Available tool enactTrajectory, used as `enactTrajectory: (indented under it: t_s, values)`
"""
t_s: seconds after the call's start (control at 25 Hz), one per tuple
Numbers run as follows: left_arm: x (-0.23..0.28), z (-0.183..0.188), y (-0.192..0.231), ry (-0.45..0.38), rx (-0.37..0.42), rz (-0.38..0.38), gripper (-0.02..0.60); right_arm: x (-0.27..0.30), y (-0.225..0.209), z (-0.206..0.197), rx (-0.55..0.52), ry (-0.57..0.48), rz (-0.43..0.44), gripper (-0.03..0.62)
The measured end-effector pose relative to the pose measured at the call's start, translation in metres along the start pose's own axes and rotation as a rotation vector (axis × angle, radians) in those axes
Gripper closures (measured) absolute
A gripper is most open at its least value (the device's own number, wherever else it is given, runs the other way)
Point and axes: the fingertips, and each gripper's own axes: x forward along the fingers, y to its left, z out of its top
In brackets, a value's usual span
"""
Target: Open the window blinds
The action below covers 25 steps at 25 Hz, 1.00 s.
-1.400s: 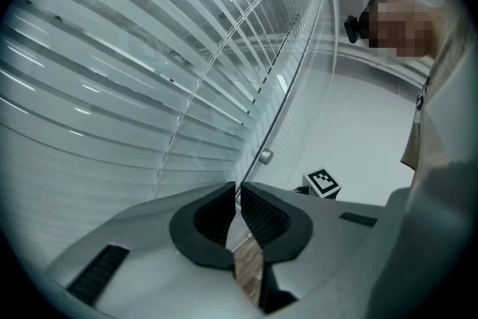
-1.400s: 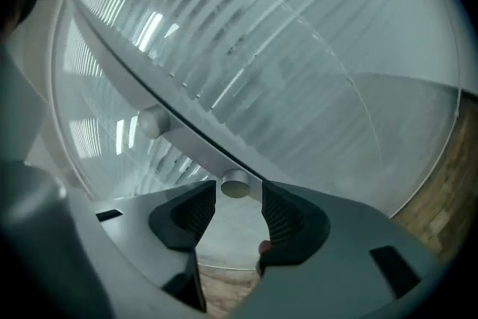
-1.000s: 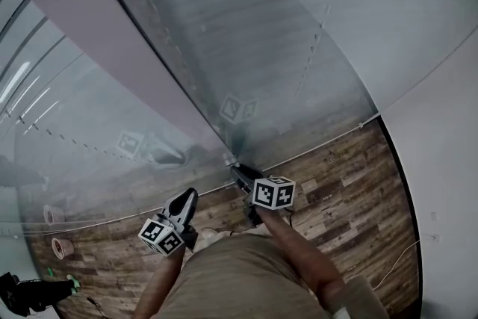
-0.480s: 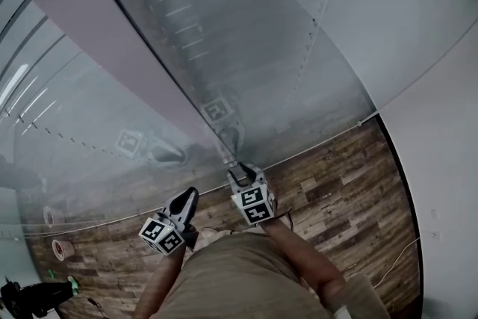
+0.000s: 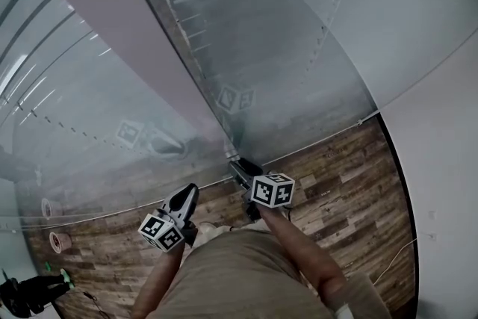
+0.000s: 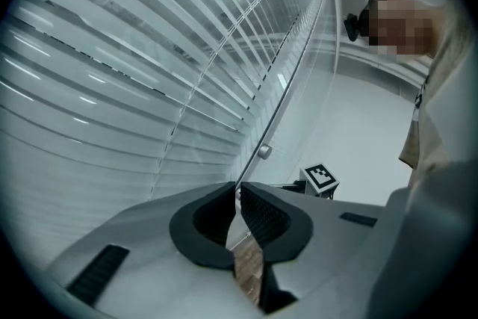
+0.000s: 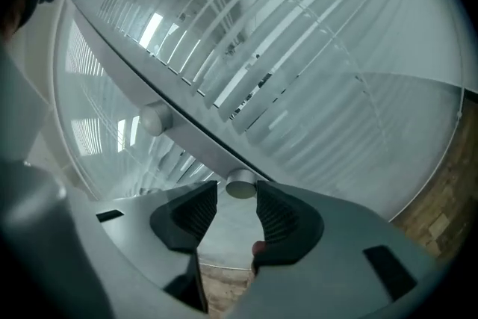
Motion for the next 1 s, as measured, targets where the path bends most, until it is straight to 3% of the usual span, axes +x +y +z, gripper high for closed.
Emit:
enactTrajectory:
  t_s: [0.12, 0.16, 0.32, 0.36, 0.44, 0.56, 0.76, 1.0]
  values:
    - [-0.002, -0.002, 0.001, -0.008, -0.002, -0.004, 0.568, 0.001, -0.003, -0.001, -0.027, 0.029, -0.043, 0.467]
    - [-0.002, -0.002, 0.001, -0.009, -0.003, -0.005, 0.568, 0.000, -0.003, -0.001, -0.124, 0.052, -0.083, 0.468]
    - [-0.002, -0.002, 0.004, -0.009, -0.013, 0.003, 0.568, 0.002, 0.006, -0.001, -0.813, 0.151, -0.370, 0.470]
    - [-0.002, -0.003, 0.005, -0.010, -0.013, 0.002, 0.568, 0.003, 0.007, -0.002, -0.910, 0.158, -0.413, 0.471]
    - [0.000, -0.003, 0.006, -0.012, -0.009, -0.004, 0.568, 0.004, 0.007, -0.004, -0.976, 0.151, -0.442, 0.471]
    - [0.002, -0.001, 0.002, -0.004, -0.009, -0.004, 0.568, 0.002, 0.007, -0.005, -0.916, 0.121, -0.382, 0.470]
    - [0.001, -0.003, 0.005, 0.000, -0.009, -0.003, 0.568, -0.006, 0.008, -0.004, -0.504, 0.059, -0.179, 0.444]
    - [0.006, -0.005, 0.005, 0.002, -0.012, -0.011, 0.568, 0.000, 0.001, -0.001, -0.285, 0.028, -0.120, 0.444]
